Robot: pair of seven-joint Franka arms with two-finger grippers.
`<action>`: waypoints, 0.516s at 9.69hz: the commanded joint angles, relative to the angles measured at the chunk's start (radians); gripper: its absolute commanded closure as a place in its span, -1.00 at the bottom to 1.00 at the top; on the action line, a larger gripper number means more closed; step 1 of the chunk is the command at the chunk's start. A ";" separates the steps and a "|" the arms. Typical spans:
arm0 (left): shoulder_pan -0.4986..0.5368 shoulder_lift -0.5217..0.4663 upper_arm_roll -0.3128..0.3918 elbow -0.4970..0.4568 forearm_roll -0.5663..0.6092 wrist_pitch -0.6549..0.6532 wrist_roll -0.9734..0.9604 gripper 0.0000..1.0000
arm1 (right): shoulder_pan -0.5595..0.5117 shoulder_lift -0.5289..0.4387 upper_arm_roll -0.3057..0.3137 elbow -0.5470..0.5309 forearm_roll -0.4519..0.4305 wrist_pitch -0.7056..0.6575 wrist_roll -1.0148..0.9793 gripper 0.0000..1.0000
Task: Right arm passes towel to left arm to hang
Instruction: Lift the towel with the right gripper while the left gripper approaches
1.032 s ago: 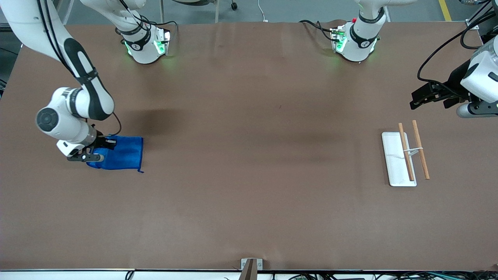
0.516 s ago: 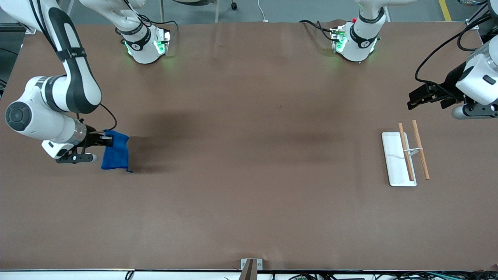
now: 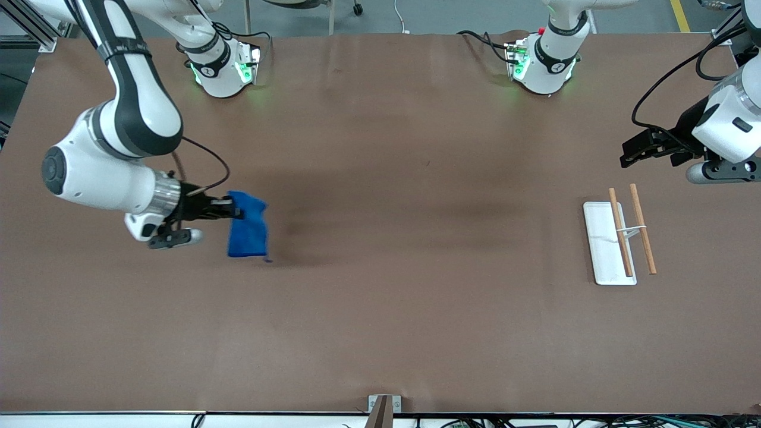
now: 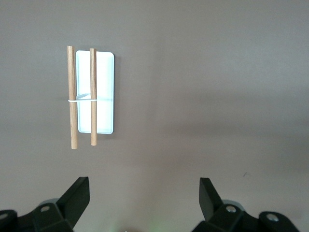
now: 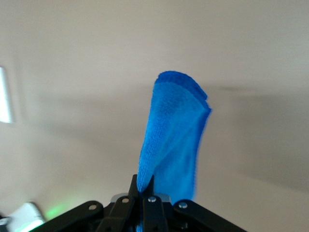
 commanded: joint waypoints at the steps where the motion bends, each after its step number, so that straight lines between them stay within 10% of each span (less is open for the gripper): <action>1: -0.003 0.013 -0.001 -0.024 -0.035 -0.003 0.004 -0.99 | -0.008 -0.006 0.111 -0.001 0.211 0.110 0.010 1.00; 5: -0.001 0.010 -0.001 -0.065 -0.214 -0.003 0.097 -0.99 | 0.021 -0.004 0.286 0.013 0.536 0.255 -0.005 1.00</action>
